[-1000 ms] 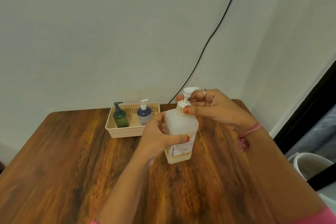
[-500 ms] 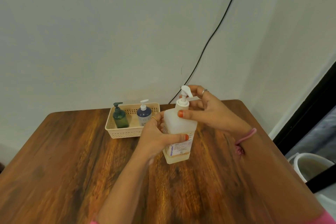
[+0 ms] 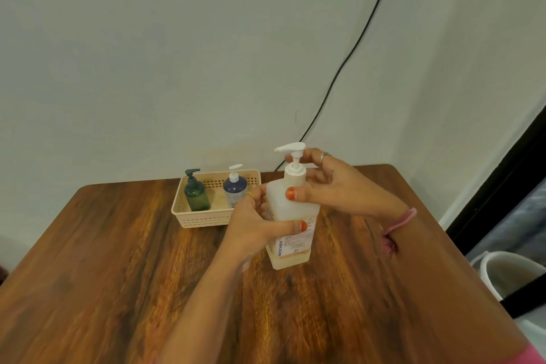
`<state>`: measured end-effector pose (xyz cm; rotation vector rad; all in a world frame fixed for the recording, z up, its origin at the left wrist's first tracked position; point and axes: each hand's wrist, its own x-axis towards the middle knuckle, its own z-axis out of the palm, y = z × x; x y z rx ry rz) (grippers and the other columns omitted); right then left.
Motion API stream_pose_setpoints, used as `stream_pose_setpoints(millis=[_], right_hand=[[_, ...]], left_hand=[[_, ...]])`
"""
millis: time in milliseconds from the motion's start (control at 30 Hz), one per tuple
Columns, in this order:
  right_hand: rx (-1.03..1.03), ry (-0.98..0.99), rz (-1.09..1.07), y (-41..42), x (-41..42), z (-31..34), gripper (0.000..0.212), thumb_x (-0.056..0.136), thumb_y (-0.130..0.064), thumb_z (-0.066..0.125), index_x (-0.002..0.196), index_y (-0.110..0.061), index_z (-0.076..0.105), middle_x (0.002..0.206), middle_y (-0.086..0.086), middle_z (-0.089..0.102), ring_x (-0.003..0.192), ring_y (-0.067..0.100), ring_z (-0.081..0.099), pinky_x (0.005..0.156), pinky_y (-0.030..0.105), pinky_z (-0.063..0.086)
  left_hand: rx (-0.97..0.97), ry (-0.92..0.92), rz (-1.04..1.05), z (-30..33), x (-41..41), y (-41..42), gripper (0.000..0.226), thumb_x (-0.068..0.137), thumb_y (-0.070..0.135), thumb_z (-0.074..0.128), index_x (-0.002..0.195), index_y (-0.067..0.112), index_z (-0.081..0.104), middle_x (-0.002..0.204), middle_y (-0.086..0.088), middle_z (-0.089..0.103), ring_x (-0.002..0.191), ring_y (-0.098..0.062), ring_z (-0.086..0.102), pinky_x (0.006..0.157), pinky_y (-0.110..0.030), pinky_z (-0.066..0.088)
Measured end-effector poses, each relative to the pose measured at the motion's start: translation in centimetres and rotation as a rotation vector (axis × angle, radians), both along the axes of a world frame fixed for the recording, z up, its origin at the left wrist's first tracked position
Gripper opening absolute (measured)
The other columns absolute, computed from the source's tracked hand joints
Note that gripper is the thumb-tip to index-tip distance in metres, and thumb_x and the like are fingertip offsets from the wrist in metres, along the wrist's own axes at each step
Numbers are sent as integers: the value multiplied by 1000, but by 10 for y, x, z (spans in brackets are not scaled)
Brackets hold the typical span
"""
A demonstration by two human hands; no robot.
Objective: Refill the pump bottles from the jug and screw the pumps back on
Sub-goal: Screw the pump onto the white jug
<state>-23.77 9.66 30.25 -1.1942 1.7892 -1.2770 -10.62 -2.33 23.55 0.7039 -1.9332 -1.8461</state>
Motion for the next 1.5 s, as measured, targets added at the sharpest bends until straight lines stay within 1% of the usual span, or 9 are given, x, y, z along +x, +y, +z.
stream_pose_setpoints(millis=[100, 300, 467, 600, 767, 933, 1133, 1300, 1500], right_hand=[[-80, 44, -35, 0, -1, 3, 39, 81, -19, 73, 118, -20, 61, 108, 0, 71, 97, 11, 69, 84, 36, 57], [-138, 209, -346, -13, 10, -10, 47, 62, -44, 84, 94, -20, 59, 89, -2, 71, 79, 13, 69, 70, 32, 59], [-86, -28, 0, -3, -3, 2, 55, 78, -23, 74, 128, -29, 51, 109, 0, 71, 99, 15, 68, 82, 32, 57], [-129, 142, -118, -7, 1, 4, 34, 78, -25, 76, 110, -21, 65, 100, -6, 72, 91, 6, 69, 80, 30, 58], [-11, 182, -154, -7, -3, 7, 53, 66, -44, 79, 111, -24, 60, 99, -9, 70, 86, -1, 67, 71, 20, 57], [-59, 68, 22, 2, -8, 13, 40, 79, -19, 73, 118, -25, 62, 112, -8, 69, 103, 6, 66, 86, 29, 56], [-126, 258, -292, -9, 4, 4, 45, 64, -41, 83, 98, -23, 60, 89, -10, 68, 75, -5, 65, 62, 13, 52], [-62, 19, -14, -1, -5, 6, 53, 75, -19, 77, 123, -22, 56, 114, -12, 64, 99, -2, 64, 75, 17, 53], [-198, -40, -123, -3, -3, -1, 37, 74, -12, 77, 107, -12, 63, 104, 2, 72, 95, 15, 70, 75, 31, 58]], left_hand=[[-2, 8, 7, 1, -2, 0, 76, 51, 8, 94, 117, 25, 60, 107, 2, 72, 99, -15, 70, 82, -40, 60], [-6, 16, 17, 3, -2, -1, 77, 53, 9, 93, 120, 25, 58, 109, 3, 71, 100, -13, 68, 80, -35, 60], [10, 25, -3, 6, -1, -3, 77, 54, 7, 92, 121, 24, 58, 111, 3, 71, 101, -14, 68, 81, -34, 60], [6, 28, -4, 6, -3, -1, 76, 54, 6, 92, 120, 24, 59, 109, 2, 72, 99, -13, 69, 77, -30, 60], [-10, 29, -10, 7, -3, 1, 75, 54, 6, 92, 117, 26, 59, 108, 3, 71, 99, -11, 69, 75, -27, 59], [15, 48, -21, 8, -4, 1, 74, 54, 3, 91, 117, 25, 59, 109, 2, 72, 100, -12, 69, 78, -29, 59], [11, 46, -26, 8, -6, 1, 73, 54, 5, 92, 116, 27, 59, 108, 2, 72, 99, -13, 69, 79, -32, 60], [9, 39, -31, 7, -6, -1, 76, 53, 8, 93, 119, 25, 59, 110, 2, 72, 102, -15, 69, 84, -39, 59], [26, 44, -20, 6, -6, -1, 80, 48, 10, 95, 119, 25, 59, 110, 1, 72, 103, -16, 69, 84, -41, 59]])
